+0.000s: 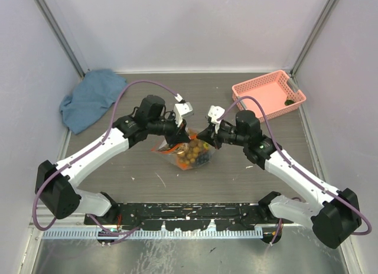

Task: Place the food in the zip-top bag and seal the zipper
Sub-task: Zip the zipper food storage bag at the center of the board.

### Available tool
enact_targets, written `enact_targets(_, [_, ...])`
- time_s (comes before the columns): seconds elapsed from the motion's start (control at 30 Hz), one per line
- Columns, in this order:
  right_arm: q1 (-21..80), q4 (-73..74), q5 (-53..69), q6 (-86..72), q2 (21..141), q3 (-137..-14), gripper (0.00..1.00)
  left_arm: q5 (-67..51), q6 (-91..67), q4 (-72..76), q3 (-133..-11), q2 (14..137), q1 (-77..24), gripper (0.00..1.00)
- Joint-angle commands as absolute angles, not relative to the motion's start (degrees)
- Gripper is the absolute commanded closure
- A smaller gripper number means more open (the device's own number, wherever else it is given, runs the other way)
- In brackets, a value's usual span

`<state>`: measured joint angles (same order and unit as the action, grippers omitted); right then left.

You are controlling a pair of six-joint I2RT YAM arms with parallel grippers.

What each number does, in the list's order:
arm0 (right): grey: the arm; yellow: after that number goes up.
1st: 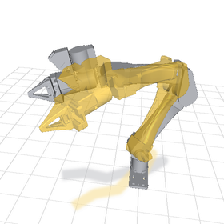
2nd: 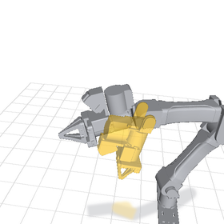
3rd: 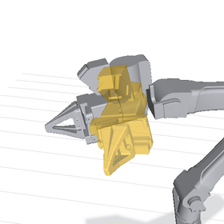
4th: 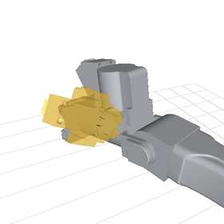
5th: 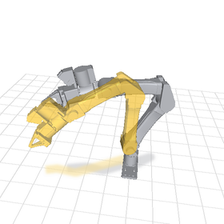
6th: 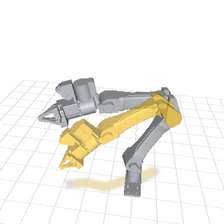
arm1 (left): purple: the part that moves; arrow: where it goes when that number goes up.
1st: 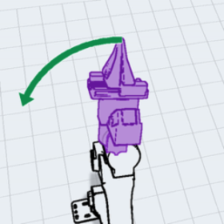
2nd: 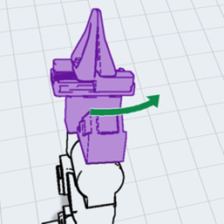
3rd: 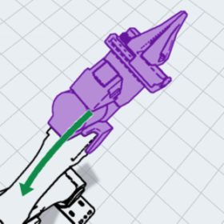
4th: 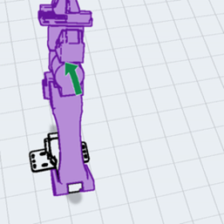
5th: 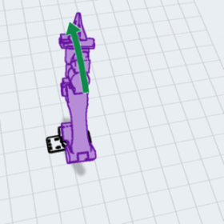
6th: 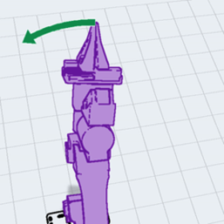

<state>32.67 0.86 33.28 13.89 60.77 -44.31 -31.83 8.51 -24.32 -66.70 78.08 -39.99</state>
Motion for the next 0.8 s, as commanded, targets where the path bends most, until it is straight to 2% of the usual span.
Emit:
enact_targets(0.0, [32.78, -5.84, 27.92, 11.61, 57.75, -45.35, 0.99, -33.34, 7.63, -24.43, -67.16, 75.12, -40.41, 1.00])
enact_targets(0.3, [32.53, -4.83, 16.13, 9.57, 56.81, -45.17, 0.99, -28.10, 2.56, -25.18, -64.97, 70.95, -41.32, 1.00])
enact_targets(0.77, [32.17, -4.51, 5.65, 8.73, 54.14, -43.05, 0.99, -20.66, -3.03, -31.22, -63.55, 67.51, -42.26, 1.00])
